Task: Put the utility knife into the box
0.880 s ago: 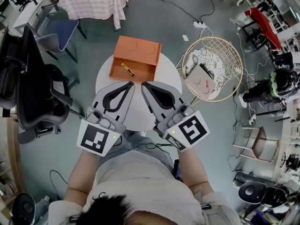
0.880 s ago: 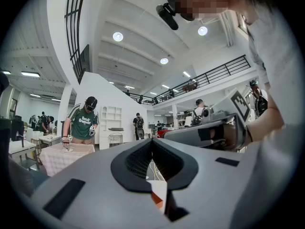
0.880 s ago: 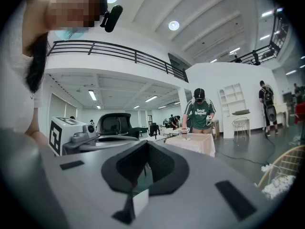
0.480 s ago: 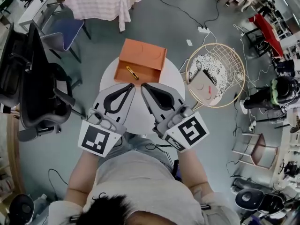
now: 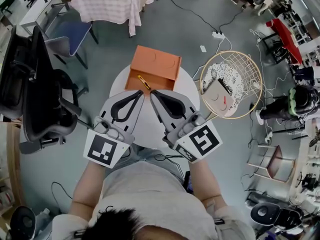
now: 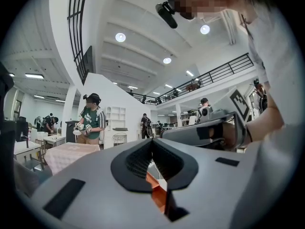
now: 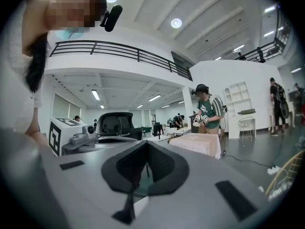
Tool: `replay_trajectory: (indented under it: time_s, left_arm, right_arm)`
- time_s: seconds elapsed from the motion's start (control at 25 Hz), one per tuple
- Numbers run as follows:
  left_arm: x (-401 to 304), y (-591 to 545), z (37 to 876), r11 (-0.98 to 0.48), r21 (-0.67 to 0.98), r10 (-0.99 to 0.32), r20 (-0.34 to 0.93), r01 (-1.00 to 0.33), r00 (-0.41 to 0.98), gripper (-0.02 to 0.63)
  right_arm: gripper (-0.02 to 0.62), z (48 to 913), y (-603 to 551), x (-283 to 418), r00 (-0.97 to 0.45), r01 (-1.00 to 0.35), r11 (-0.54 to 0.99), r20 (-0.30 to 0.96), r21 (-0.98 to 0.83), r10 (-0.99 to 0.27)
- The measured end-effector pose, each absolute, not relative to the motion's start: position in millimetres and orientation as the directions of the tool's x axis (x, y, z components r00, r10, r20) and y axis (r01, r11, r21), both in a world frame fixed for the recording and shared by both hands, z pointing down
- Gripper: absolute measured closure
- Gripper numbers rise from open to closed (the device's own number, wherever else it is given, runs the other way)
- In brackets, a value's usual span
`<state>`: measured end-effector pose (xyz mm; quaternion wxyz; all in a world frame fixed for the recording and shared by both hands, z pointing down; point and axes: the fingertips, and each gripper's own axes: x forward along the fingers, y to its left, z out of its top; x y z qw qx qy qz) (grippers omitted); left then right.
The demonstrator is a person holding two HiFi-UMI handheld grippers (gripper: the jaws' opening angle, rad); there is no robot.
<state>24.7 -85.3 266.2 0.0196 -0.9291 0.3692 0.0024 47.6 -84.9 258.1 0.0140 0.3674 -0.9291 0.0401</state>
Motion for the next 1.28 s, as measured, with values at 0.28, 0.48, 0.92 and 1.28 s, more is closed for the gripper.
replay_trajectory:
  time_s: [0.28, 0.48, 0.92, 1.28]
  left_arm:
    - [18, -104, 278, -0.741, 0.0, -0.671, -0.01, -0.671, 0.741, 0.597]
    - [6, -121, 295, -0.753, 0.039, -0.657, 0.009, -0.657, 0.753, 0.597]
    - [-50, -141, 375, -0.738, 0.179, -0.634, 0.145, -0.651, 0.759, 0.595]
    - [-131, -164, 417, -0.627, 0.21, -0.699, 0.275, -0.75, 0.661, 0.596]
  right_arm:
    - [0.589, 273, -104, 44, -0.704, -0.71, 0.699, 0.101, -0.087, -0.703]
    - [0.588, 315, -130, 45, -0.646, -0.759, 0.64, 0.25, -0.116, -0.721]
    - [0.517, 498, -200, 64, -0.376, -0.809, 0.588, 0.791, -0.027, -0.482]
    - [0.513, 624, -225, 69, -0.163, -0.783, 0.622, 0.965, 0.001, -0.207]
